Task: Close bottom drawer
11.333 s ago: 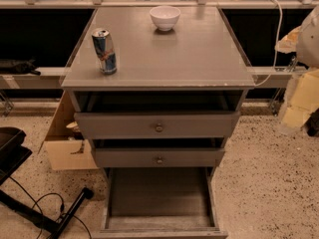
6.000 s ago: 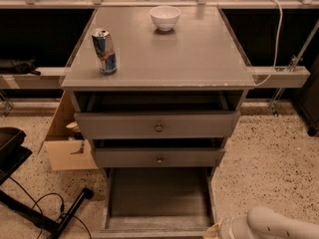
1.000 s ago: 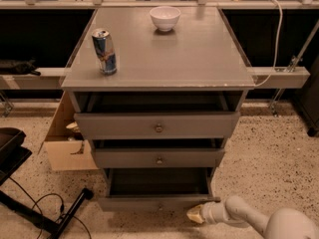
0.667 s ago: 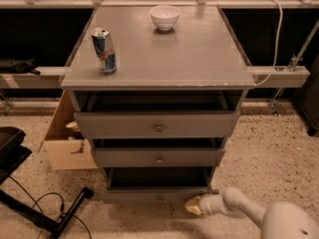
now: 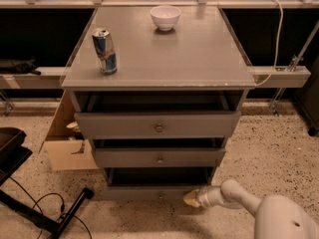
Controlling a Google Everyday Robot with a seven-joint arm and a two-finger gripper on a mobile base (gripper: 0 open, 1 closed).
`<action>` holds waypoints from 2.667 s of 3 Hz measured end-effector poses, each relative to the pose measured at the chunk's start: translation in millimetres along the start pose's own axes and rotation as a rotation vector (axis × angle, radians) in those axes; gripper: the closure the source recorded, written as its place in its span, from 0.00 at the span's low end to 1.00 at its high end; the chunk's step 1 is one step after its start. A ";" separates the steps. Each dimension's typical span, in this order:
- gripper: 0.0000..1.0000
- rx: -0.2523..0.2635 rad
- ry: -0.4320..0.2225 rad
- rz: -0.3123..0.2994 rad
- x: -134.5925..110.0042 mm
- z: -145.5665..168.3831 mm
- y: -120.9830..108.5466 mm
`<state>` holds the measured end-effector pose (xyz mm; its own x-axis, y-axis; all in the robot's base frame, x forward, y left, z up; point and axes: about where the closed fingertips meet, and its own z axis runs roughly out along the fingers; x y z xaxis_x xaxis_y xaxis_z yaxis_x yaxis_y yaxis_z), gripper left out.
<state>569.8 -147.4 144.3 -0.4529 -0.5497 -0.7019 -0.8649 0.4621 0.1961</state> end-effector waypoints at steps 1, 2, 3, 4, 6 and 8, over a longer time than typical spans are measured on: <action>1.00 0.000 0.000 0.000 0.7 -0.4 1.7; 1.00 0.010 -0.013 -0.042 -27.6 -0.8 -14.4; 0.84 0.011 -0.014 -0.046 -30.3 -0.8 -16.3; 0.61 0.011 -0.014 -0.046 -30.3 -0.8 -16.3; 0.06 0.011 -0.014 -0.046 -30.3 -0.7 -16.2; 0.00 0.011 -0.014 -0.046 -30.3 -0.6 -16.1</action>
Offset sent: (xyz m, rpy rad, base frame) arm 0.0635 0.0133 0.0430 -0.0109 -0.1000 0.0402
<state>597.3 -138.7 162.8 -0.4098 -0.5609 -0.7194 -0.8822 0.4443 0.1561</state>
